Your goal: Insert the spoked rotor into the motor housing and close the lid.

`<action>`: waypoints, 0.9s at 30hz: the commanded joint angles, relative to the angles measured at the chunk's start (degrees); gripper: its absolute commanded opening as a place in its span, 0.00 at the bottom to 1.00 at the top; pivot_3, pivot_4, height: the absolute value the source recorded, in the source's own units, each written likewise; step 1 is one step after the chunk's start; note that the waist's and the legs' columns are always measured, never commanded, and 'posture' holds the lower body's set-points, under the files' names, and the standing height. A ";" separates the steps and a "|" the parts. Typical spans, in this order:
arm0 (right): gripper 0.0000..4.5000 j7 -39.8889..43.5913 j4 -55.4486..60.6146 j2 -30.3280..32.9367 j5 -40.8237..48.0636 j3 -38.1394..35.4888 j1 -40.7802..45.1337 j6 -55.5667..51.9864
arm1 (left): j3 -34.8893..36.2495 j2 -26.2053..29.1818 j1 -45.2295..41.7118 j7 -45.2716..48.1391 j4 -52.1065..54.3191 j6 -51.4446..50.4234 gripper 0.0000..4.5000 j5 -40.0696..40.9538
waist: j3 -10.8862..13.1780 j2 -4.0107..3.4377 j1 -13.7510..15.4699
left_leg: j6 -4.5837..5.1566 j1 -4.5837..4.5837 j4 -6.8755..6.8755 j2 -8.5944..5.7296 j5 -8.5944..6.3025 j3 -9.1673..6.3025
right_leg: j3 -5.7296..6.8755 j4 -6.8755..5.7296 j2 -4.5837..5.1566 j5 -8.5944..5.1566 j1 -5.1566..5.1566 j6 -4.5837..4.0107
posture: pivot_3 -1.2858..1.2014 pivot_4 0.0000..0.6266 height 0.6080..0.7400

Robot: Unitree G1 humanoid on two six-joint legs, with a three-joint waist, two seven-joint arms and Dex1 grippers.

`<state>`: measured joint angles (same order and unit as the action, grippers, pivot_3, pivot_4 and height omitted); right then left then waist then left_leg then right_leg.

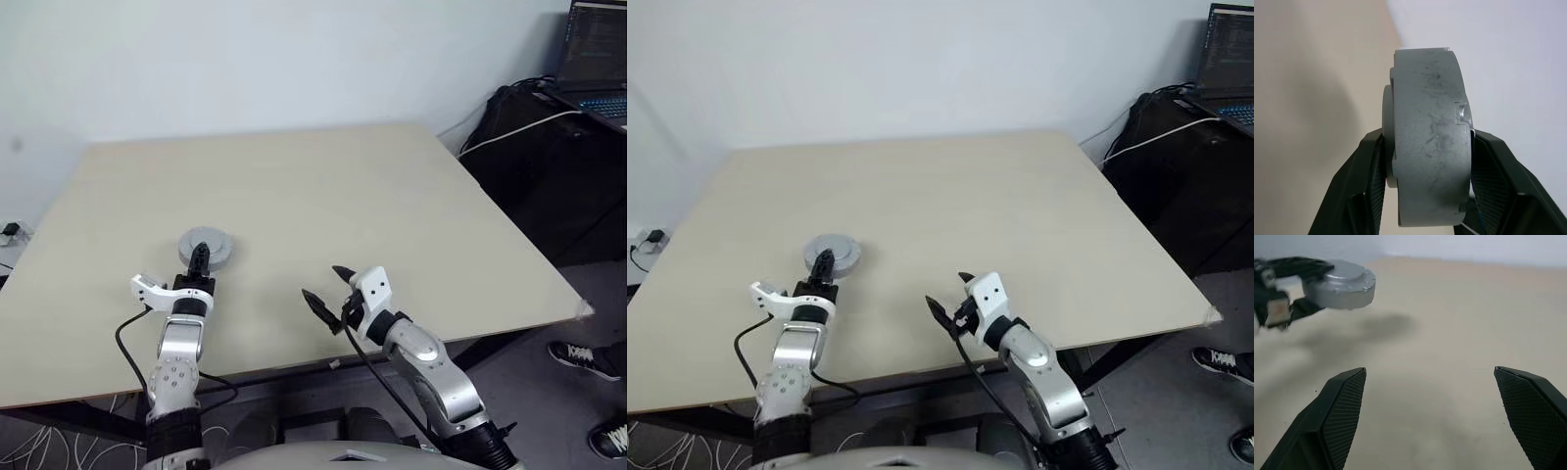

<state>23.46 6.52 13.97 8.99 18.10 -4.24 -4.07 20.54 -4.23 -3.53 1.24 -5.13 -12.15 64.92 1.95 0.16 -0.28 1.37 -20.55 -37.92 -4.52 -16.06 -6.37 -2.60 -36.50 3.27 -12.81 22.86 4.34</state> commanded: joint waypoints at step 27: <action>1.00 2.42 -2.67 -1.57 -3.11 -1.99 -0.99 7.00 | 9.92 -0.25 -17.73 -4.04 -23.33 1.95 0.74 -13.87 | 0.00 0.31 1.36 | 0.02 0.07 -0.02 0.08 0.16 -0.11 | -0.01 0.03 -0.20 0.30 -0.20 0.01 | 0.52 0.00 1.00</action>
<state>25.90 2.60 12.82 5.82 16.93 -5.94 3.00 31.48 -3.86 -21.24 -2.36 -30.44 -9.17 51.94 1.96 0.46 1.08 1.40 -20.48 -37.94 -4.43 -15.90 -6.48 -2.61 -36.46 3.06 -12.51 22.67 4.39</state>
